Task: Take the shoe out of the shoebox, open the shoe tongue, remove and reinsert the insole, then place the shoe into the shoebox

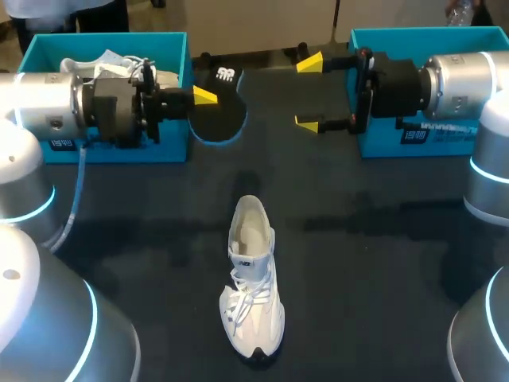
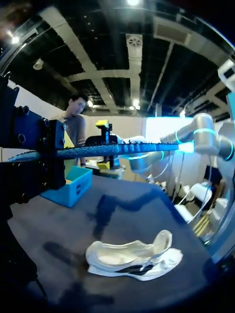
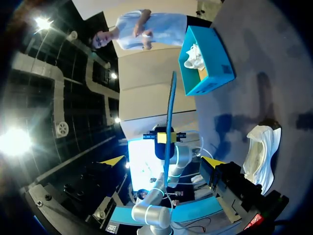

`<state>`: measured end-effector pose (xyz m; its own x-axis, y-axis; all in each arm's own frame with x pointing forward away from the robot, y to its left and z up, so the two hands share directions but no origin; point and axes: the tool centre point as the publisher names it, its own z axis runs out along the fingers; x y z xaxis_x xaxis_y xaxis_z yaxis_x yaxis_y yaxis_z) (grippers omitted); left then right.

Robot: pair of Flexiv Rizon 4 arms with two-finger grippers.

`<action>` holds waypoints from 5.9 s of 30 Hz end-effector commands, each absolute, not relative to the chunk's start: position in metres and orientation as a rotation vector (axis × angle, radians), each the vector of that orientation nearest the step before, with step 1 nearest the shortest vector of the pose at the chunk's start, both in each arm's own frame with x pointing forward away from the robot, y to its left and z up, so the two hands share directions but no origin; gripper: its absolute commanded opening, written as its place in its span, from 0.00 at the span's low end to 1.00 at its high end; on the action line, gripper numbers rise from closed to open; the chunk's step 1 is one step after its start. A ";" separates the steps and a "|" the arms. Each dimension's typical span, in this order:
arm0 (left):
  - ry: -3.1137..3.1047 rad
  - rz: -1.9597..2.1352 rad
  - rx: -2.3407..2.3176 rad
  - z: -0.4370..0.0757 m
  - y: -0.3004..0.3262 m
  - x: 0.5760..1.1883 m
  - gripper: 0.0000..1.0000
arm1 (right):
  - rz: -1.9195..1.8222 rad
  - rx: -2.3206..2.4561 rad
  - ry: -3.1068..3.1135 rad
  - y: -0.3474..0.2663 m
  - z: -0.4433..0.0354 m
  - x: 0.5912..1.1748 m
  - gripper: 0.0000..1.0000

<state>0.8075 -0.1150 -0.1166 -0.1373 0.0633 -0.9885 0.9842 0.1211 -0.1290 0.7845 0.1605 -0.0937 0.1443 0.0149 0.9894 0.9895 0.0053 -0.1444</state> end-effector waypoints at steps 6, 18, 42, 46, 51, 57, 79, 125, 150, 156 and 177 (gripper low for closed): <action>1.449 -1.130 1.068 -0.112 -0.115 0.801 0.00 | -1.090 -1.281 -1.116 0.163 -0.094 0.785 1.00; 1.449 -1.130 1.068 -0.112 -0.115 0.801 0.00 | -1.105 -1.261 -1.091 0.170 -0.119 0.788 1.00; 1.326 -1.022 1.115 -0.141 -0.150 0.826 0.00 | -1.094 -1.263 -1.158 0.185 -0.130 0.788 1.00; 1.331 -1.022 1.120 -0.144 -0.153 0.828 0.00 | -1.095 -1.239 -1.211 0.190 -0.133 0.789 1.00; 1.335 -1.026 1.127 -0.147 -0.155 0.829 0.00 | -1.073 -1.203 -1.297 0.197 -0.134 0.792 1.00; 1.322 -0.989 1.134 -0.147 -0.155 0.830 0.00 | -1.060 -1.175 -1.347 0.204 -0.137 0.792 0.73; 1.309 -0.963 1.139 -0.147 -0.159 0.835 0.00 | -1.022 -1.155 -1.393 0.222 -0.140 0.789 0.41; 1.341 -0.950 1.137 -0.146 -0.154 0.833 0.00 | -1.095 -1.142 -1.413 0.234 -0.142 0.780 0.18; 1.400 -1.008 1.170 -0.143 -0.137 0.822 1.00 | -1.163 -1.123 -1.393 0.219 -0.146 0.779 0.00; 1.541 -1.006 1.185 -0.141 -0.106 0.813 1.00 | -1.183 -1.102 -1.404 0.213 -0.150 0.780 0.00; 1.759 -1.056 1.179 -0.146 -0.084 0.800 1.00 | -1.213 -1.115 -1.430 0.205 -0.160 0.784 0.00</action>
